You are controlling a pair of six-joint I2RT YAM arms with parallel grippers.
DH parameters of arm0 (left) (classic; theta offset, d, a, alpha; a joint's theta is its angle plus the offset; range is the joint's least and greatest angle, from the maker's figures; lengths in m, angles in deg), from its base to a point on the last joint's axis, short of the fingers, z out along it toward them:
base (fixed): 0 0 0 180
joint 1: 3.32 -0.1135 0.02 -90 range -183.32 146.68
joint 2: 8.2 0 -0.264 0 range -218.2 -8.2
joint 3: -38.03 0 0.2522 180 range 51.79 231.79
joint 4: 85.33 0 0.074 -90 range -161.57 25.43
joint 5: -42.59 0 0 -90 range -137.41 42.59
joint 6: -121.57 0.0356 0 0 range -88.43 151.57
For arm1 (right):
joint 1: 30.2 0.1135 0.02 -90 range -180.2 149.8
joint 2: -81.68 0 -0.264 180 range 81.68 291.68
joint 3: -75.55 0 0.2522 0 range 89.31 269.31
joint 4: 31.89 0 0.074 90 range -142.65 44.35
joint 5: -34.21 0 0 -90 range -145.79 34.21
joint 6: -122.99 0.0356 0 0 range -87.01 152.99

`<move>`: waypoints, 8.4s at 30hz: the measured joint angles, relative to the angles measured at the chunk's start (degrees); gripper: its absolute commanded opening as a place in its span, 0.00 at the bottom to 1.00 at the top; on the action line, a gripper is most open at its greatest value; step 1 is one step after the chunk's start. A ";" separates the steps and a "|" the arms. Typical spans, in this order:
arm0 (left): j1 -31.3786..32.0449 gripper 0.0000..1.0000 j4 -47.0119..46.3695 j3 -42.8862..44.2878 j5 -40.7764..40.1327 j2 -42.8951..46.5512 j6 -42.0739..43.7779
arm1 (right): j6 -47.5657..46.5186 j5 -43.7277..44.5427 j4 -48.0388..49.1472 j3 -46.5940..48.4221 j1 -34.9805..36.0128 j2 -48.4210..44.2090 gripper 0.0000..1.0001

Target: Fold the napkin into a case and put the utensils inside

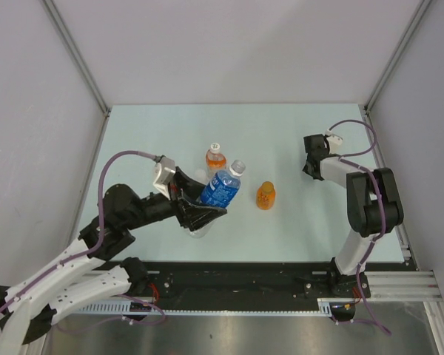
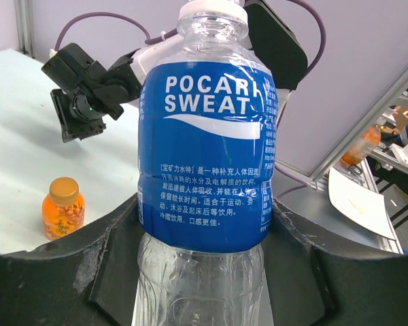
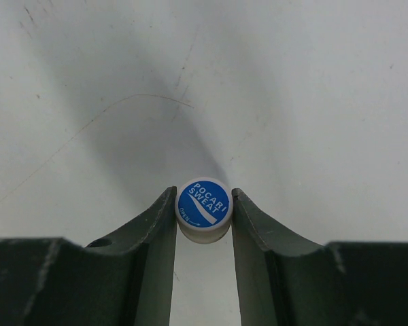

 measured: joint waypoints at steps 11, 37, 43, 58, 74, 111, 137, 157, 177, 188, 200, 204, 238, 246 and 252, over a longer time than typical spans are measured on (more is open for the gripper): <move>0.02 0.03 -0.37 -1.70 -0.02 -1.07 -0.11 | 1.07 -1.05 -0.79 3.85 0.00 4.70 0.02; 0.02 0.06 -1.11 -2.58 0.04 -1.11 -0.17 | 1.05 -1.84 -1.95 5.11 0.13 5.42 0.41; 0.04 0.06 -1.92 -2.60 0.24 -1.70 -0.42 | 0.92 -2.84 -2.49 5.46 0.09 5.42 0.50; 0.22 0.08 -2.16 -2.60 0.46 -2.25 -0.37 | 0.87 -3.23 -4.00 5.86 0.44 5.14 0.60; 0.22 0.05 0.61 -0.57 -3.17 -10.19 5.09 | 3.69 -25.99 -1.88 5.64 4.76 -44.19 0.67; 0.26 0.01 -5.22 2.16 -1.55 -17.09 6.43 | 3.50 -46.69 -2.29 1.62 23.89 -52.61 0.86; 0.42 0.59 -7.06 2.12 0.02 -16.26 5.25 | 6.51 -48.54 8.39 -0.13 27.12 -52.19 0.00; 0.70 1.00 4.22 9.90 -11.98 -9.60 10.47 | 3.41 -40.94 3.87 2.93 26.71 -53.40 0.00; 0.70 1.00 6.86 3.80 -25.64 7.34 15.93 | -11.61 4.68 -4.90 17.11 0.39 -22.18 0.00; 0.70 1.00 4.48 -4.94 -30.18 12.72 11.23 | -15.47 10.34 3.78 16.63 -1.51 -14.19 0.00; 0.70 1.00 2.91 -6.56 -31.10 12.37 8.50 | -18.95 11.72 10.19 13.14 -1.88 -8.35 0.00; 0.70 1.00 2.84 -7.34 -31.15 12.39 8.11 | -19.93 12.24 13.16 12.83 -1.88 -6.49 0.00; 0.70 1.00 1.66 -9.31 -31.34 10.12 4.46 | -14.27 13.49 11.89 9.97 -1.86 -6.51 0.61; 0.70 1.00 1.64 -9.55 -30.99 10.19 4.24 | -12.94 12.98 8.61 9.40 -1.70 -7.82 0.66; 0.70 1.00 1.66 -9.97 -30.95 10.49 4.00 | -12.22 12.90 6.69 9.18 -1.05 -8.83 0.68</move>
